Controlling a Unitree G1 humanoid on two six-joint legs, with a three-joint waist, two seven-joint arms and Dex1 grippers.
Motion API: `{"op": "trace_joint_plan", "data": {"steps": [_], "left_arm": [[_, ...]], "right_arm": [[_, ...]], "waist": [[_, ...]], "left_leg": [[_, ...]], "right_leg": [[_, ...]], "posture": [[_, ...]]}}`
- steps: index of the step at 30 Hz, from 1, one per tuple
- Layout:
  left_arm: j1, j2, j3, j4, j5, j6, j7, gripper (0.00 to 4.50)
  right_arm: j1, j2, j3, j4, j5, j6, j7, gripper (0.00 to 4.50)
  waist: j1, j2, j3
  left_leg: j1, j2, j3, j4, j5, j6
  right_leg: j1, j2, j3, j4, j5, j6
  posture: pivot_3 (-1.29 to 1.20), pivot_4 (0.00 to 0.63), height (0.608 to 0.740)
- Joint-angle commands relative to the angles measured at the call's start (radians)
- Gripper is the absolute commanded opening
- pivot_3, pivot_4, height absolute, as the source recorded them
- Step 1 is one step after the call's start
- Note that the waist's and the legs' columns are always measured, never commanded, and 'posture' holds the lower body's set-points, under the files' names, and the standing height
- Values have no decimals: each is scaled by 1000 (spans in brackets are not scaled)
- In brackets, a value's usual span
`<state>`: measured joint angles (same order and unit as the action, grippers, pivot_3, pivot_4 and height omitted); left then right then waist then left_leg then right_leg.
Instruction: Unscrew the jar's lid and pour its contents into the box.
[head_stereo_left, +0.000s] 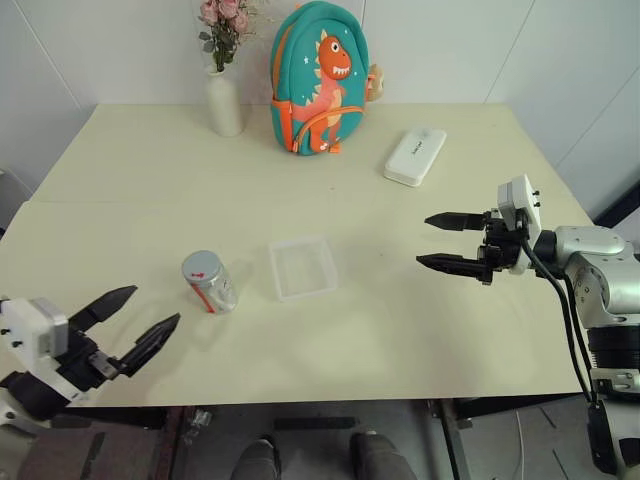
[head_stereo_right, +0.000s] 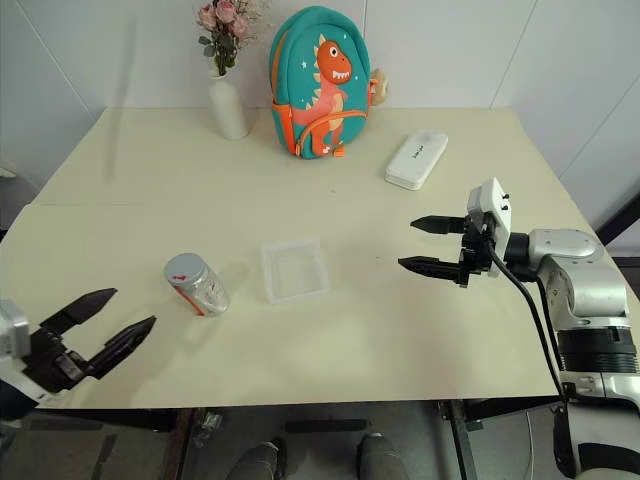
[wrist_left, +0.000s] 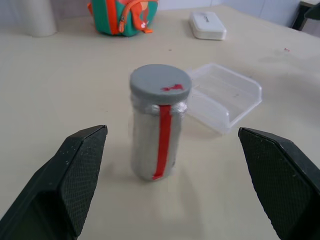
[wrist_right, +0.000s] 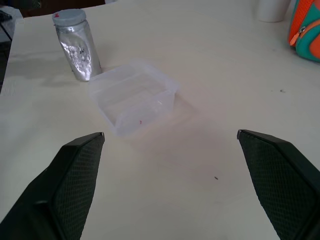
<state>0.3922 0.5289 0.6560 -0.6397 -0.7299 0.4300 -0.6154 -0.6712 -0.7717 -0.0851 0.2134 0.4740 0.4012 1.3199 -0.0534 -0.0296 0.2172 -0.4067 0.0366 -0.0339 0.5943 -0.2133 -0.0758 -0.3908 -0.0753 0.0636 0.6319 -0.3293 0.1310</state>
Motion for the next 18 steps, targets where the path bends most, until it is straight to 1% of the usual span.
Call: {"op": "trace_joint_plan", "data": {"steps": [1,5,9,11,13,15,18], "left_arm": [[21,-51,-41,-55,56,-43,64,4500],[-3,-82,-103,-41,180,-86,141,4500],[-35,-93,-139,-25,238,-111,179,4500],[-58,-95,-145,2,261,-131,190,4500],[-119,-116,-227,33,308,-137,220,4500],[-153,-129,-270,60,334,-149,230,4500],[-173,-129,-273,99,354,-172,227,4500]], "right_arm": [[-44,0,-3,-14,18,12,12,4484],[-64,-7,7,-3,33,40,60,4484],[-68,-20,9,4,35,48,103,4484],[-63,-17,11,-14,37,56,98,4484],[-67,-10,8,11,29,35,101,4484],[-63,-5,7,9,26,27,95,4484],[-58,3,8,-10,27,28,75,4484]], "waist": [[-1,0,0],[1,0,0],[4,0,0],[4,0,0],[8,0,0],[14,0,0],[14,0,0]], "left_leg": [[0,0,1,0,0,0],[0,0,0,2,0,0],[0,0,1,3,0,0],[0,0,1,3,0,0],[0,0,1,3,0,0],[0,0,1,3,0,0],[0,0,1,4,0,0]], "right_leg": [[0,0,1,0,0,0],[0,1,1,0,1,0],[1,1,1,0,1,-1],[1,1,1,0,1,-1],[1,1,1,0,1,0],[1,1,1,0,1,0],[1,1,1,0,3,2]], "posture": [[0,150,740],[0,150,740],[0,150,740],[0,150,740],[0,150,740],[0,150,740],[0,150,740]]}}
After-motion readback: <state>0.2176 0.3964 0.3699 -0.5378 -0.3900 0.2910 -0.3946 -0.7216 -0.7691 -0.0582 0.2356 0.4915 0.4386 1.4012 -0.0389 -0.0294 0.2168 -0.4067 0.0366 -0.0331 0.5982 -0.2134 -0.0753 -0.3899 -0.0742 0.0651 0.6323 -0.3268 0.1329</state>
